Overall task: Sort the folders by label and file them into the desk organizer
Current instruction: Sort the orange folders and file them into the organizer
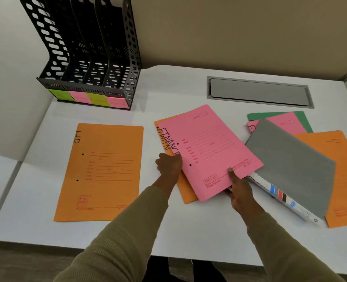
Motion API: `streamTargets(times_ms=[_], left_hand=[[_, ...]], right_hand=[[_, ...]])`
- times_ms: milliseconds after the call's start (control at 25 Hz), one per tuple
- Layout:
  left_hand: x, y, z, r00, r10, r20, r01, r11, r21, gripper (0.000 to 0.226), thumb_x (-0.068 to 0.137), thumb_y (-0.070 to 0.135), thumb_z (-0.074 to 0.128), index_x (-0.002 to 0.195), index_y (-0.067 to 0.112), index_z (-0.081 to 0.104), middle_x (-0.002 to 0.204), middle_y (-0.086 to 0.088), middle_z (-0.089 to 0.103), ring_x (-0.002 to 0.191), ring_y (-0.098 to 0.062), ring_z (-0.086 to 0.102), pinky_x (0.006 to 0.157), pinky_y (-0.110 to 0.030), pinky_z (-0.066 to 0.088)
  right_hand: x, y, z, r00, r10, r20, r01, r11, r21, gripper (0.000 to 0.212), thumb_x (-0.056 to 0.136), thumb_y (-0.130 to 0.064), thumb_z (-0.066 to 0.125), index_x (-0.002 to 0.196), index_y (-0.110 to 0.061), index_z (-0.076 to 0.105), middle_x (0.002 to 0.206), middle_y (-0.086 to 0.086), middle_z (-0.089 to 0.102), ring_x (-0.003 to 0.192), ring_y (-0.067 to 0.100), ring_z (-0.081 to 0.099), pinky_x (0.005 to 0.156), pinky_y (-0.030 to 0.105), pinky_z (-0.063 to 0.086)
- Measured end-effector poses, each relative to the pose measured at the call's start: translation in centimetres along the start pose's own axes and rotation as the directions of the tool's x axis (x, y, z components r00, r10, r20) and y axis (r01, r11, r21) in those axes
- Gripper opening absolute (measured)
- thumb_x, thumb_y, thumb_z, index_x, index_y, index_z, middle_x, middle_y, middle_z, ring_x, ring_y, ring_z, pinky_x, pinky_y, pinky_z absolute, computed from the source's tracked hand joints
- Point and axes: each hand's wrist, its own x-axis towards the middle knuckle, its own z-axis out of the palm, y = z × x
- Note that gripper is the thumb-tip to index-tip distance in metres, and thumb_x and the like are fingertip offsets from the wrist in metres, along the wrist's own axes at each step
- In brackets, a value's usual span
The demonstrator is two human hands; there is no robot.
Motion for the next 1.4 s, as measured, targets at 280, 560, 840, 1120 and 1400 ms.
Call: streamTargets(times_ms=[280, 560, 840, 1120, 1400], left_hand=[[-1.6, 1.3, -0.7, 0.976, -0.088, 0.199, 0.177, 0.855, -0.488, 0.015, 0.086, 0.013, 0.042, 0.072, 0.017, 0.048, 0.069, -0.007, 0.055, 0.057, -0.022, 0.049, 0.056, -0.03, 0.039], [-1.7, 3.4, -2.5, 0.976, 0.038, 0.216, 0.055, 0.911, -0.409, 0.019, 0.092, 0.002, 0.051, 0.083, 0.011, 0.065, 0.081, -0.012, 0.068, 0.074, -0.028, 0.063, 0.077, -0.042, 0.057], [-1.0, 7.1, -7.1, 0.899, 0.347, -0.266, -0.387, 0.915, -0.117, 0.015, 0.093, 0.012, 0.057, 0.102, 0.008, 0.069, 0.098, -0.015, 0.071, 0.086, -0.032, 0.066, 0.073, -0.036, 0.053], [-3.3, 13.7, -13.8, 0.444, 0.757, -0.479, -0.782, 0.589, 0.204, 0.02, 0.093, 0.009, 0.048, 0.105, 0.006, 0.064, 0.095, -0.008, 0.07, 0.083, -0.021, 0.061, 0.066, -0.024, 0.041], [-4.8, 14.2, -14.0, 0.25, 0.824, -0.509, -0.913, 0.376, 0.16, 0.021, 0.097, 0.009, 0.045, 0.11, 0.0, 0.06, 0.085, 0.0, 0.063, 0.072, -0.015, 0.058, 0.062, -0.023, 0.044]], right_hand=[[-0.3, 0.9, 0.1, 0.995, 0.078, 0.067, -0.077, 0.997, -0.019, 0.031, 0.087, -0.032, 0.072, 0.11, -0.022, 0.055, 0.11, 0.01, 0.069, 0.114, 0.034, 0.062, 0.092, 0.05, 0.052], [-0.6, 2.3, 0.4, 0.977, 0.192, 0.087, -0.198, 0.979, 0.055, 0.026, 0.092, -0.027, 0.066, 0.114, -0.02, 0.055, 0.113, 0.016, 0.069, 0.108, 0.037, 0.065, 0.094, 0.056, 0.052], [-2.1, 3.6, 1.6, 0.983, 0.153, 0.1, -0.164, 0.98, 0.114, 0.021, 0.093, -0.028, 0.064, 0.11, -0.02, 0.056, 0.093, 0.008, 0.072, 0.085, 0.026, 0.066, 0.07, 0.037, 0.053], [-4.0, 6.7, 2.5, 0.977, 0.172, 0.125, -0.186, 0.977, 0.109, 0.018, 0.094, -0.025, 0.064, 0.11, -0.02, 0.057, 0.088, 0.007, 0.071, 0.075, 0.018, 0.069, 0.065, 0.032, 0.06], [-6.8, 10.8, 3.8, 0.928, 0.337, 0.156, -0.329, 0.941, -0.074, 0.025, 0.098, -0.032, 0.058, 0.116, -0.015, 0.056, 0.101, 0.019, 0.075, 0.088, 0.033, 0.075, 0.069, 0.034, 0.062]])
